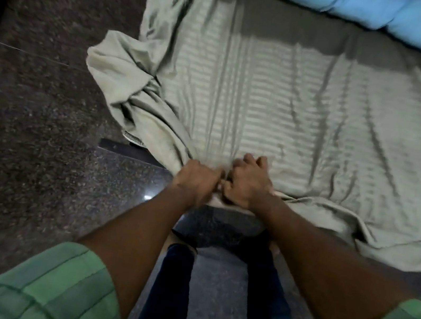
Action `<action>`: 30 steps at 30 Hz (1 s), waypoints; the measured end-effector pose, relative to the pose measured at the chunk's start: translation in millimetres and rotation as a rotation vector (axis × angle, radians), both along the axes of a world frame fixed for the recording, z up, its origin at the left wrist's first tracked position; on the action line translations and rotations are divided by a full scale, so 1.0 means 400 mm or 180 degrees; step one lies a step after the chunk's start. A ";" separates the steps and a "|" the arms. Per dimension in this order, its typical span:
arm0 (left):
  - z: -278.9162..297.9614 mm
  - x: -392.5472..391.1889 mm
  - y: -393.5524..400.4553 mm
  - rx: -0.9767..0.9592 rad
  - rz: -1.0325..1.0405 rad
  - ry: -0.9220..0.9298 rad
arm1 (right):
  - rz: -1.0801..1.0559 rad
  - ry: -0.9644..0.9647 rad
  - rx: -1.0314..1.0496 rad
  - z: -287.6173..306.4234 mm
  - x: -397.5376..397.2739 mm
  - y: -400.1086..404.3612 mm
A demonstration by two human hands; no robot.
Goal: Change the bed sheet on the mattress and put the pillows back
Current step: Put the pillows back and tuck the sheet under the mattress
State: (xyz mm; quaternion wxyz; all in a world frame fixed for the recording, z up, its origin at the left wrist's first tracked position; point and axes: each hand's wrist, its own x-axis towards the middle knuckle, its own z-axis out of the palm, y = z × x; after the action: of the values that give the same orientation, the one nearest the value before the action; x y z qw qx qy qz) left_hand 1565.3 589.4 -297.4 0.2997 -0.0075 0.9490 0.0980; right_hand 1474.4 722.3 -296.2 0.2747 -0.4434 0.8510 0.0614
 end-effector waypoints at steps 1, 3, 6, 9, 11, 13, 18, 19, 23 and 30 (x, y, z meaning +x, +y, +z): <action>0.003 0.023 -0.023 0.0208 0.0008 0.0030 | -0.0122 0.0055 -0.0066 0.002 0.008 -0.012; 0.010 0.061 -0.074 0.0669 0.0332 0.0535 | -0.0880 0.0231 -0.0616 0.001 0.029 -0.032; 0.009 0.071 -0.177 0.0244 0.0773 0.1578 | -0.1414 0.0257 -0.1441 -0.011 0.070 -0.122; -0.001 0.057 -0.309 -0.0544 0.1100 0.1732 | -0.1009 0.0104 -0.1267 -0.034 0.125 -0.263; -0.013 0.055 -0.378 -0.0899 0.1051 0.1462 | -0.1170 0.0101 -0.1226 -0.044 0.139 -0.343; -0.018 0.055 -0.415 -0.0920 0.0763 0.1180 | -0.1264 0.0068 -0.1281 -0.056 0.148 -0.395; -0.002 0.056 -0.458 -0.0433 0.0536 0.0187 | -0.0981 -0.0997 -0.0954 -0.053 0.172 -0.432; -0.001 0.053 -0.472 -0.0253 0.0685 0.0157 | -0.1178 -0.1007 -0.0931 -0.046 0.168 -0.432; 0.000 0.012 -0.541 0.0534 0.1862 0.1255 | -0.2106 -0.0384 -0.1659 -0.020 0.133 -0.479; -0.106 -0.068 -0.655 0.0940 0.4495 0.0210 | -0.1546 0.0270 -0.0609 -0.051 0.105 -0.650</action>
State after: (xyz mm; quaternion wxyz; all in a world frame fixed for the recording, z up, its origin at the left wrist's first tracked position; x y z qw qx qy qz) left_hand 1538.1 327.6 -340.0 0.1339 -0.5755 0.7031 0.3956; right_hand 1516.5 462.4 -316.6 0.2022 -0.2472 0.9452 -0.0686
